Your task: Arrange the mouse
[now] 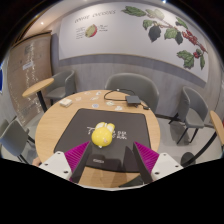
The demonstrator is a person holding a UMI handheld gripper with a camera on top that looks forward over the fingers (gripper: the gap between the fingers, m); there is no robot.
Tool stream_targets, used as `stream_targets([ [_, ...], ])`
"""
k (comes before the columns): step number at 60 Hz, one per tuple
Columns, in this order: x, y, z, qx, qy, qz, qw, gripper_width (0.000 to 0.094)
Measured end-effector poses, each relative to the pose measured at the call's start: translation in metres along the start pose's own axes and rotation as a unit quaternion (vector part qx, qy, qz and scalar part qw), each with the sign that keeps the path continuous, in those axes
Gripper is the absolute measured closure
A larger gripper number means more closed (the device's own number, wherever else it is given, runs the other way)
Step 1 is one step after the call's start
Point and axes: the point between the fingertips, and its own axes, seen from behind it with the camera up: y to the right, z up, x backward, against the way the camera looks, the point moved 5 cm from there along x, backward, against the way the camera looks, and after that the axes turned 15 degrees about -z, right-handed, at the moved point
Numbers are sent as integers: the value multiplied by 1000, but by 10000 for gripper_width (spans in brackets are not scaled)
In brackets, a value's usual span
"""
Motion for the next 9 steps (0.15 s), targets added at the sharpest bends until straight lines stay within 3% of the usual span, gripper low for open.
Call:
stream_targets([
  [9,40,22,-10,-38,22,40,998,71],
])
